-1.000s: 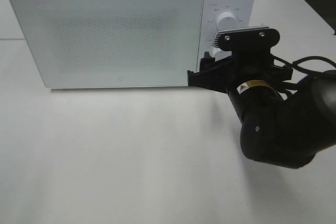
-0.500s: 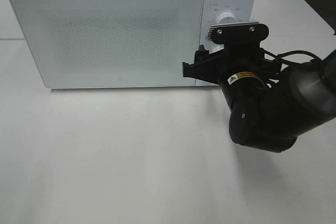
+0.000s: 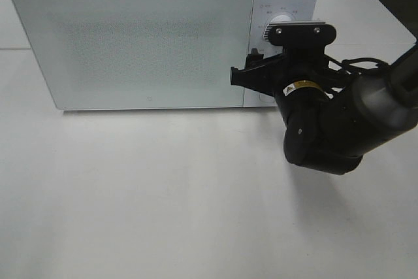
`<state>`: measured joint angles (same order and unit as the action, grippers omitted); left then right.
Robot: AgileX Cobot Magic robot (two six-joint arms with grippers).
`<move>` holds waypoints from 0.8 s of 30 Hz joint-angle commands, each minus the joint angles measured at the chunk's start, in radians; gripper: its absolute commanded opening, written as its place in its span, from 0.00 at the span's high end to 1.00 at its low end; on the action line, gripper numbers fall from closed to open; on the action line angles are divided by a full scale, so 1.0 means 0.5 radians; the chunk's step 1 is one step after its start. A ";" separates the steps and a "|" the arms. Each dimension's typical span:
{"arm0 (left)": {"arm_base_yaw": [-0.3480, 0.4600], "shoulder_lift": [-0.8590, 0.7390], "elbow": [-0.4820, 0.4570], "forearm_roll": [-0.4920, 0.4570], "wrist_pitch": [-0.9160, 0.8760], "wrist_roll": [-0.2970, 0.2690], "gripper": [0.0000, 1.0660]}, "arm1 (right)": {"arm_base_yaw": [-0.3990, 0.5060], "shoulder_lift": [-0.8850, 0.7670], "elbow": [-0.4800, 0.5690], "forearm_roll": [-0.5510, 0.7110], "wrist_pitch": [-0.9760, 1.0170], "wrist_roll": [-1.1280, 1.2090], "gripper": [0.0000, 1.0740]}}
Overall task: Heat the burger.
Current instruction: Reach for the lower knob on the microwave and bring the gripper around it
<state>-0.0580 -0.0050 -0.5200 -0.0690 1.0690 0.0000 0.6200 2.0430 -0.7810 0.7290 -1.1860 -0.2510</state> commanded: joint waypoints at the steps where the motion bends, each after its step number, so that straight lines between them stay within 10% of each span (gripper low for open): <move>1: 0.006 -0.034 0.008 -0.006 -0.004 0.000 0.08 | -0.006 0.030 -0.018 -0.022 0.010 0.056 0.30; 24: 0.006 -0.034 0.008 -0.006 -0.004 0.000 0.08 | -0.030 0.132 -0.094 -0.014 -0.058 0.106 0.31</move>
<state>-0.0580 -0.0050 -0.5200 -0.0700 1.0690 0.0000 0.6110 2.1090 -0.8100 0.7200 -1.1950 -0.2030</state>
